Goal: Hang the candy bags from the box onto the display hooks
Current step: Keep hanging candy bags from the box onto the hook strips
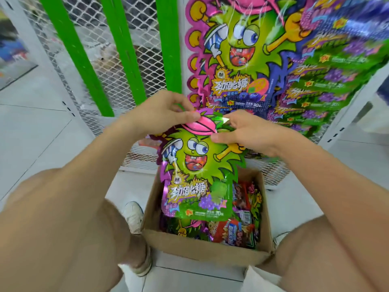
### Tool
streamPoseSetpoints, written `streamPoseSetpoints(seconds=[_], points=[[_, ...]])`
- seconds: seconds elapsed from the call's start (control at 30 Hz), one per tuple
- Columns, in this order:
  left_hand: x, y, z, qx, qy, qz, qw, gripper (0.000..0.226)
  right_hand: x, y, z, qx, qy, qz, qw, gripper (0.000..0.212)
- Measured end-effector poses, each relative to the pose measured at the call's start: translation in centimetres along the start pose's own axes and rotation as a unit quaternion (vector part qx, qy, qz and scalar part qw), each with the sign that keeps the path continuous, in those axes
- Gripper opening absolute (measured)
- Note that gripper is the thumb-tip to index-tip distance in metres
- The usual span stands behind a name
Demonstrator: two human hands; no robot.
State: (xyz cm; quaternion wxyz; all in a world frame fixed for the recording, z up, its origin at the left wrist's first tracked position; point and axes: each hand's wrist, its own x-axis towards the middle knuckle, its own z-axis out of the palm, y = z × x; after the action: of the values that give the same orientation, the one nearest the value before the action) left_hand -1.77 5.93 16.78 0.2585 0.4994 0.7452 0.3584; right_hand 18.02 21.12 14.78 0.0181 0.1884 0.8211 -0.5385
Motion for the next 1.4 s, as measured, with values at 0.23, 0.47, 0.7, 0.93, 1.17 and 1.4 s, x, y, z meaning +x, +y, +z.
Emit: streamPoseSetpoints(seconds=[0.23,0.47,0.7,0.93,1.17,1.4], points=[[0.0,1.1,0.6,-0.051,-0.008,0.028,0.998,0.01,-0.8,-1.4,0.1,0.005,0.08,-0.044,0.996,0.007],[1.1,0.9,1.7,0.016,0.143,0.025,0.989,0.026,0.4,0.4,0.3,-0.233,0.19,-0.123,0.946,0.022],[4.2,-2.8,-0.2,0.055,0.36,-0.049,0.93,0.057,1.5,0.2,2.3,-0.333,0.107,-0.014,0.937,0.03],[5.6,-3.0,1.9,0.172,0.424,-0.085,0.885,0.06,2.8,-0.2,3.3,-0.386,0.091,0.0,0.918,0.027],[4.8,-4.3,2.7,0.127,0.436,-0.003,0.891,0.048,3.1,-0.5,3.1,-0.35,0.098,-0.025,0.931,0.034],[5.3,-4.9,2.8,0.066,0.463,0.007,0.884,0.067,2.6,0.1,3.2,-0.36,0.088,-0.019,0.929,0.04]])
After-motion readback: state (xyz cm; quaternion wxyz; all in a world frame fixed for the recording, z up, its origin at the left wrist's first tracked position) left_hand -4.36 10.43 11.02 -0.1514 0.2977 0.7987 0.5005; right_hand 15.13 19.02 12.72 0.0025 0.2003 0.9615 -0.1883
